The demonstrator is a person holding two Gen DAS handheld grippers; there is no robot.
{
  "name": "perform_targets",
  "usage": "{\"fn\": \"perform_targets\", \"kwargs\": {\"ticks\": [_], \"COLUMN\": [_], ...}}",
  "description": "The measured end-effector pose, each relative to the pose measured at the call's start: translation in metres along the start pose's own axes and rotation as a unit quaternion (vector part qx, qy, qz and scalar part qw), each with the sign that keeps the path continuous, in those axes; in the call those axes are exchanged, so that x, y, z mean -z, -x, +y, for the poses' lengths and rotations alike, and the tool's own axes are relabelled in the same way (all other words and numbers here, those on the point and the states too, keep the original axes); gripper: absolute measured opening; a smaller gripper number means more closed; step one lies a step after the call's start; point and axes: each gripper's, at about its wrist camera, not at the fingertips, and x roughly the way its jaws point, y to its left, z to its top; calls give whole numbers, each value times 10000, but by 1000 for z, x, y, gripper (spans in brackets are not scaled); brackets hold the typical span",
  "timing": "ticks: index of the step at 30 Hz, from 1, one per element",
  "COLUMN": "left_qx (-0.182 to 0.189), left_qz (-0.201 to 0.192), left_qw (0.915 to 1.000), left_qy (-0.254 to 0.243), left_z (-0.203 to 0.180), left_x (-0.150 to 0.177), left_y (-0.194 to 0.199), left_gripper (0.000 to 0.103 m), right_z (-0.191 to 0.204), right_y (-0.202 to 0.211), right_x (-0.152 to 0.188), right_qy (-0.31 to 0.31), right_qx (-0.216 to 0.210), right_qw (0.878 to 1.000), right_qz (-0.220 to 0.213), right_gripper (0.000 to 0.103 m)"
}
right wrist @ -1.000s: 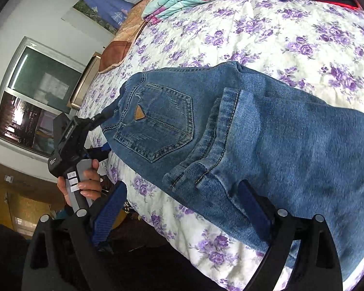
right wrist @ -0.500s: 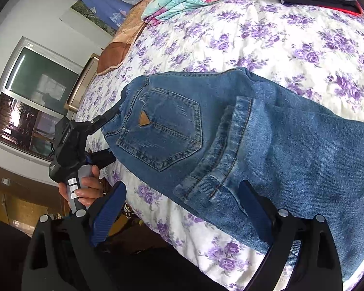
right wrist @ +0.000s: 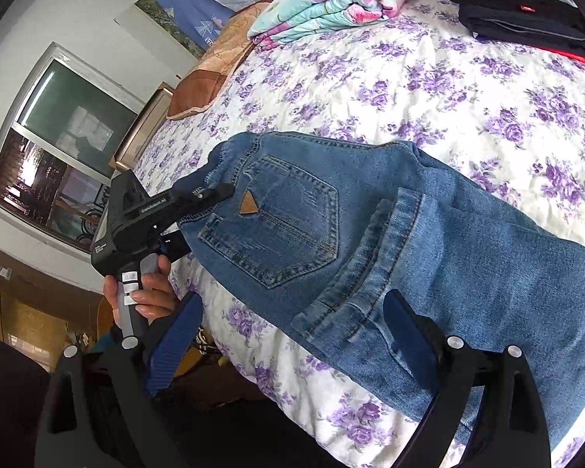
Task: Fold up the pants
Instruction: 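Grasp the dark ribbed waistband with the left gripper and lift it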
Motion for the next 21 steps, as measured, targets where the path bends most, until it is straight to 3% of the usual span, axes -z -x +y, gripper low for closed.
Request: {"fn": "perform_targets", "kwargs": {"ticks": [5, 7, 9, 13, 15, 18, 21], "left_qx": [-273, -391, -454, -551, -631, -729, -725], "left_qz": [-149, -249, -293, -412, -493, -594, -645], "left_qw": [9984, 9962, 9937, 9851, 9763, 9608, 9475], "left_qy": [-467, -744, -987, -1579, -2009, -2607, -3046], "left_z": [-25, -38, -50, -74, -90, -114, -135], "left_x": [-1, 2, 5, 11, 16, 26, 36], "left_y": [8, 12, 14, 20, 23, 23, 25], "left_gripper": [27, 27, 26, 26, 25, 25, 25], "right_z": [5, -3, -21, -22, -30, -57, -93], "right_y": [-9, -23, -49, -38, -14, 26, 58], "right_x": [-7, -6, 0, 3, 2, 7, 22], "right_qy": [-132, -196, -430, -296, -470, -775, -1418], "right_qx": [-509, -789, -614, -781, -955, -698, -599], "right_qw": [9986, 9966, 9969, 9963, 9943, 9927, 9826], "right_qz": [-111, -135, 244, 184, -78, -607, -1041], "right_gripper": [94, 99, 99, 99, 99, 99, 99]}}
